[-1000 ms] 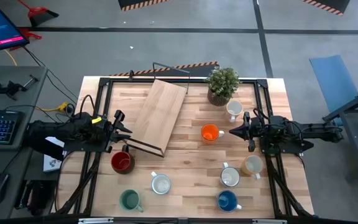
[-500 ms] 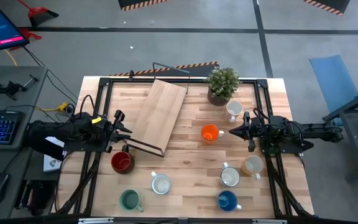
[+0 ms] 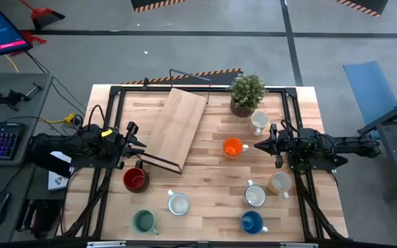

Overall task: Place coffee mugs
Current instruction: Put the black cup on the shelf

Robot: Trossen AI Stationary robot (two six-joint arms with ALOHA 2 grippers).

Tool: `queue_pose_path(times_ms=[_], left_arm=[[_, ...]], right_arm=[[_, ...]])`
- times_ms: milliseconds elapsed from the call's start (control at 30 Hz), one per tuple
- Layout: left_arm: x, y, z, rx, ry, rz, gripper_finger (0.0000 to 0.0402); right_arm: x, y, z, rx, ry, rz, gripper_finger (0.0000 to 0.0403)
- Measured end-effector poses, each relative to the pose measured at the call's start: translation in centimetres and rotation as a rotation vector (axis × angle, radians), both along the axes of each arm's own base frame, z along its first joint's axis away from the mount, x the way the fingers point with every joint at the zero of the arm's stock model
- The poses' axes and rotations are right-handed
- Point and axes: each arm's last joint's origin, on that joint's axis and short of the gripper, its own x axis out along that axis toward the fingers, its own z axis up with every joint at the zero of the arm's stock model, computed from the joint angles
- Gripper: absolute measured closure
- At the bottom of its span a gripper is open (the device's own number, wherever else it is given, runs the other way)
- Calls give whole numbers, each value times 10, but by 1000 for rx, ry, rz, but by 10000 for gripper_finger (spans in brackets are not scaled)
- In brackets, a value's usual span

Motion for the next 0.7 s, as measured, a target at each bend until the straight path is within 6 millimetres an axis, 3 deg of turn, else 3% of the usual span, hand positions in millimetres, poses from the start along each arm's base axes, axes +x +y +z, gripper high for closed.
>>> queue_pose_path(times_ms=[267,533,700], left_arm=[[0,0,1,-66,8,-9,330],[0,4,0,-416,53,41,330],[1,5,0,-448,56,60,330]], right_arm=[[0,0,0,0,0,0,402],[0,0,0,0,0,0,402],[0,0,0,0,0,0,402]])
